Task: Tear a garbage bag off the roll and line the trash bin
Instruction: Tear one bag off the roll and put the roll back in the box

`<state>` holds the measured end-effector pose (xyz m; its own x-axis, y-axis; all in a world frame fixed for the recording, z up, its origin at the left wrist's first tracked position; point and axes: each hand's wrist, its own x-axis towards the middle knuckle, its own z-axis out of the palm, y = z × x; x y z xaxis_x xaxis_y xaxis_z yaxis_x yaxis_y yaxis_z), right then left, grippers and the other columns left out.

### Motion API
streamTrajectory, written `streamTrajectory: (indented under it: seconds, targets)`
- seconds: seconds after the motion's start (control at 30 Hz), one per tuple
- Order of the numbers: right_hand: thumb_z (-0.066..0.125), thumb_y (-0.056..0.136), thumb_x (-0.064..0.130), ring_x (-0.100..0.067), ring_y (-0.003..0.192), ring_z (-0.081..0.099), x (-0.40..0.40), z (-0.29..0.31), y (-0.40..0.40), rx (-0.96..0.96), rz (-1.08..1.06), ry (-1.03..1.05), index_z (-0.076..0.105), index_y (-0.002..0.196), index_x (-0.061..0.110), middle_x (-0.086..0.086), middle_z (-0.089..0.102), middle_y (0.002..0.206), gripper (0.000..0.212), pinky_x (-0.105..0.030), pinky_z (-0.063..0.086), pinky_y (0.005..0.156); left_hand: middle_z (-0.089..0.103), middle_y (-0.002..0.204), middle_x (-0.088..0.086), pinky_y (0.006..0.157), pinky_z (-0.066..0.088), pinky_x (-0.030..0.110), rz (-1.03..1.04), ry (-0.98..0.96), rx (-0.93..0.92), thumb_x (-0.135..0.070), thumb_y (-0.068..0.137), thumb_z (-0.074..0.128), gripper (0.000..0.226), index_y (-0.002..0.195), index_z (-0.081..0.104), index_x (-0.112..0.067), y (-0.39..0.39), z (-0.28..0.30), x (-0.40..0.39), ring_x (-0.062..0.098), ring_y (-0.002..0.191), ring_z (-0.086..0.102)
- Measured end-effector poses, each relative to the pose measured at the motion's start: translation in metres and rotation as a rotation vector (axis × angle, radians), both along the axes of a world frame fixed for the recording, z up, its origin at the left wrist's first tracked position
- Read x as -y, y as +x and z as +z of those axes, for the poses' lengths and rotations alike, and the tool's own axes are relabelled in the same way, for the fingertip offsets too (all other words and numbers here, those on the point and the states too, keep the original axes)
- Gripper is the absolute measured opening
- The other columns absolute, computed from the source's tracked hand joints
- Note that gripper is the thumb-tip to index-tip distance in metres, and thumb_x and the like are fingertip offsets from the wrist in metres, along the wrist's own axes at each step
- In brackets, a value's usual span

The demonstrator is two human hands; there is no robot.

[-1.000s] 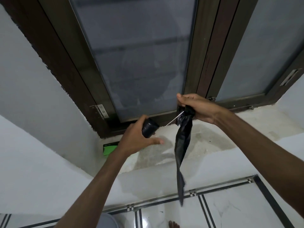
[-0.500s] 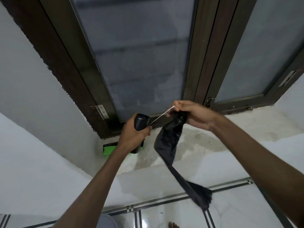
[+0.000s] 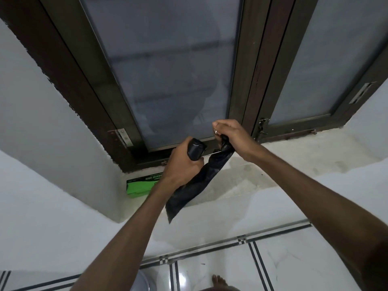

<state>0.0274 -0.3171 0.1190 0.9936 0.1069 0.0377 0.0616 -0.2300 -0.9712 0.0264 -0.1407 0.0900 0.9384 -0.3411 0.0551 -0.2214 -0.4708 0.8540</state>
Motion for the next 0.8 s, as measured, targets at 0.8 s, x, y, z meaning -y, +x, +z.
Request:
streamTrajectory:
  seconds: [0.8]
  targets:
    - [0.067, 0.086, 0.012, -0.019, 0.092, 0.059, 0.068, -0.130, -0.019, 0.070, -0.186, -0.722, 0.053, 0.098, 0.026, 0.002, 0.057, 0.103, 0.023, -0.034, 0.048, 0.079, 0.071, 0.091, 0.014, 0.072, 0.056, 0.037, 0.556, -0.408, -0.774, -0.068, 0.082, 0.059, 0.061, 0.115, 0.061, -0.016, 0.012, -0.059, -0.076, 0.028, 0.074, 0.067]
